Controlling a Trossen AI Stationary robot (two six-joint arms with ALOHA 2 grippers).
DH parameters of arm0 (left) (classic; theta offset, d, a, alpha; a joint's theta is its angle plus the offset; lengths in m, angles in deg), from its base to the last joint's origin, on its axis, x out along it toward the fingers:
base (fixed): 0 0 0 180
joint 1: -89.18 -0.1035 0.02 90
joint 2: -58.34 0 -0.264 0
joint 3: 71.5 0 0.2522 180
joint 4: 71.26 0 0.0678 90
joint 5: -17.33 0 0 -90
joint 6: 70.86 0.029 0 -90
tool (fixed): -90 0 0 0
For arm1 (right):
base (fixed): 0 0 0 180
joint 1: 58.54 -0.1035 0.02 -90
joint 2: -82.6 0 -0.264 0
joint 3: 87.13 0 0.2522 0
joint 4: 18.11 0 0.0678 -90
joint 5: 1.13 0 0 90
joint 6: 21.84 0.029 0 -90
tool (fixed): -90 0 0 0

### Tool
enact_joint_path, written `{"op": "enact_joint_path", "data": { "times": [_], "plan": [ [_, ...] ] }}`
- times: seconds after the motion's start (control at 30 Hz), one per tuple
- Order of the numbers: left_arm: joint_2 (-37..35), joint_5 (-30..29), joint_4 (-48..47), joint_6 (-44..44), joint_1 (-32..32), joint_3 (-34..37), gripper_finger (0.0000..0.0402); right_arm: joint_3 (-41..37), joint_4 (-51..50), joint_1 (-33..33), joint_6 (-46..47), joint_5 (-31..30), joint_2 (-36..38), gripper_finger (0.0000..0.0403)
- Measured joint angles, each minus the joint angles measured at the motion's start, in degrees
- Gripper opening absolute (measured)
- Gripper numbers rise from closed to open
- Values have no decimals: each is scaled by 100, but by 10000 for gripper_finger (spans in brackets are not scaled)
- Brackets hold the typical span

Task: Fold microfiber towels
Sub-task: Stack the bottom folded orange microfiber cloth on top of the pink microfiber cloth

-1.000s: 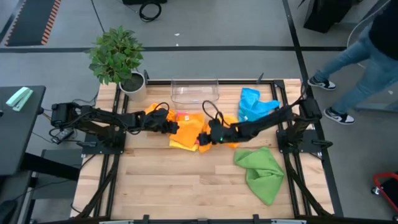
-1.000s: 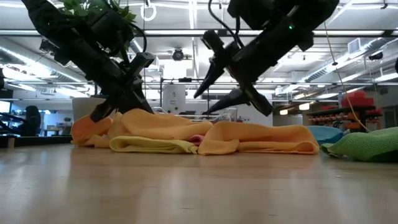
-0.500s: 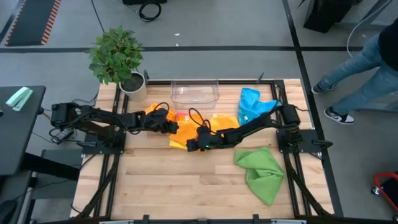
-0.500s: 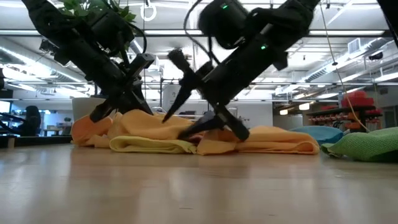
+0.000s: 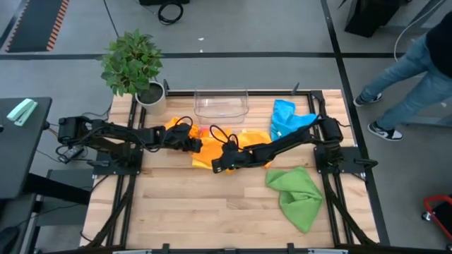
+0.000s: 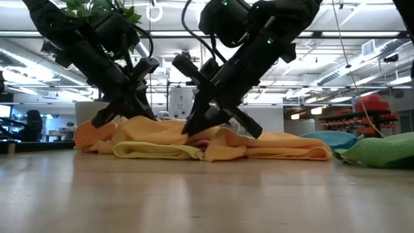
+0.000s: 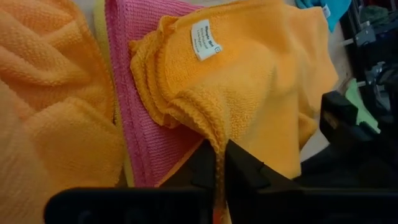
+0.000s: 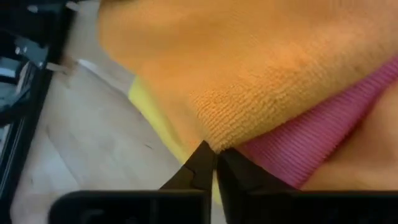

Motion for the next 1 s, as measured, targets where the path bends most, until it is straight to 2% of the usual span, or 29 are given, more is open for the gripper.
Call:
{"op": "enact_joint_path", "data": {
  "times": [0.17,0.4,0.5,0.67,0.83,1.0],
  "plan": [
    [1,26,39,4,-92,0,12,-8,-256,39,-284,132,354,9],
    [-38,187,84,-33,-154,2,37,0,-1490,75,-668,396,1004,7],
    [-38,298,96,-34,-122,2,26,0,-1690,85,-719,412,997,7],
    [-38,290,-3,25,37,2,12,-5,-1375,42,-725,686,518,8],
    [-38,180,-391,231,211,2,31,-4,-1153,-22,-659,864,306,35],
    [-36,45,-402,507,303,2,45,-9,-1327,21,-927,1066,778,84]
  ]
}}
